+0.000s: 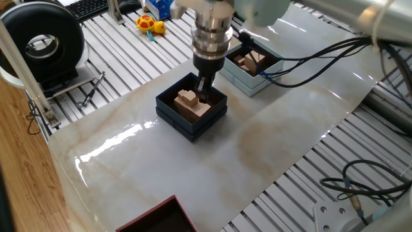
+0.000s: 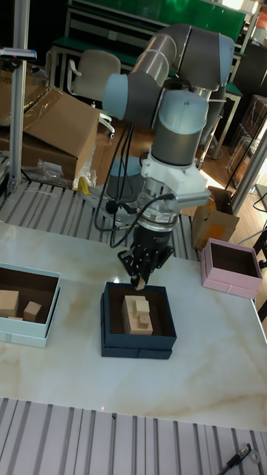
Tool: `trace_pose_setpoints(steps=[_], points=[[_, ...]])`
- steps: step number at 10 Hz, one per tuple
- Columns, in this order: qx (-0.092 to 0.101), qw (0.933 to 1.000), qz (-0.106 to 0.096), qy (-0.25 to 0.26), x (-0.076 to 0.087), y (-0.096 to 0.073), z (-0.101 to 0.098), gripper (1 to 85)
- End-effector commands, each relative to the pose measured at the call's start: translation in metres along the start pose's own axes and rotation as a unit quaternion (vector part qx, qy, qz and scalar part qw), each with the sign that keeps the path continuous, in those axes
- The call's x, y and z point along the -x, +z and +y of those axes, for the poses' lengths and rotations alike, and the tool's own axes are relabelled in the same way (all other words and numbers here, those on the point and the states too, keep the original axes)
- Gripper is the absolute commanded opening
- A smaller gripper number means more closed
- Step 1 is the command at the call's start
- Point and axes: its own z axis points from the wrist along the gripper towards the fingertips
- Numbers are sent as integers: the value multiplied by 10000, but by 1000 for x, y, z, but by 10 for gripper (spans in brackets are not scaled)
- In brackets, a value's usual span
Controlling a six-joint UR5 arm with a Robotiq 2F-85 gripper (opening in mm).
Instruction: Move an object from one box to another
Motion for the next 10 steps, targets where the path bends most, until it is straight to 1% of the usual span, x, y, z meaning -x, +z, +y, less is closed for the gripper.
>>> trace_pose_setpoints(steps=[1,2,3,4,5,6,7,8,9,10], points=[[-3,9987,-355,379,14,-15,-1,13],[-120,9967,-535,592,23,-16,-8,13],[-276,9948,-603,779,25,-17,-16,13],[-351,9948,-534,793,16,-24,-30,13],[-347,9967,-413,609,-3,-35,-46,13],[-248,9978,-340,509,-21,-41,-50,13],[-228,9974,-343,586,-24,-39,-47,13],[-161,9962,-429,738,-19,-39,-44,13],[-157,9936,-507,998,-16,-40,-45,13],[-250,9910,-559,1189,-14,-40,-51,13]])
